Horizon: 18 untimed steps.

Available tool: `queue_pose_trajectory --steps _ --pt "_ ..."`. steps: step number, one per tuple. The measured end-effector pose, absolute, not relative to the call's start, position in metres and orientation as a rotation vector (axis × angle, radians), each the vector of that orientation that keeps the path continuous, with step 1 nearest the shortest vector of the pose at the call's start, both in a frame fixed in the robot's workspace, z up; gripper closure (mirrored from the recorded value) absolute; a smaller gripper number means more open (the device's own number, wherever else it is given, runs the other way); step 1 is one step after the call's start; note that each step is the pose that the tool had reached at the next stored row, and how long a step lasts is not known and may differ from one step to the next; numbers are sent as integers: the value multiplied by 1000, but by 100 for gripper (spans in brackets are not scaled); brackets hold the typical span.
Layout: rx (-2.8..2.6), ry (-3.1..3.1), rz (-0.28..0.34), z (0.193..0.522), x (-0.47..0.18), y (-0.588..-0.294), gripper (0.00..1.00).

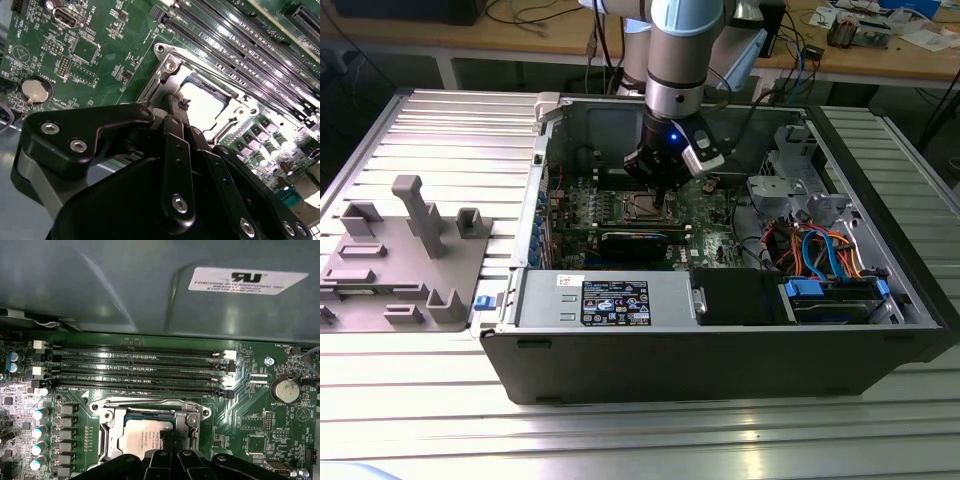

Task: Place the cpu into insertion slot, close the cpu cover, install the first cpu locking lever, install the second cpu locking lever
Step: 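Install the first cpu locking lever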

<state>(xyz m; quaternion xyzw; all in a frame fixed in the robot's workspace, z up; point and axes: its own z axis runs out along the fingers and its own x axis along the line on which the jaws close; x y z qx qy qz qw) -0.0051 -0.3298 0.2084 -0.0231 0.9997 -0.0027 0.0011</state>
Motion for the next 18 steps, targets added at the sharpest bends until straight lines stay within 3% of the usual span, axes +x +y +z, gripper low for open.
queue_pose_trajectory --steps 18 --pt "-73 3139 -13 237 -5 -331 89"
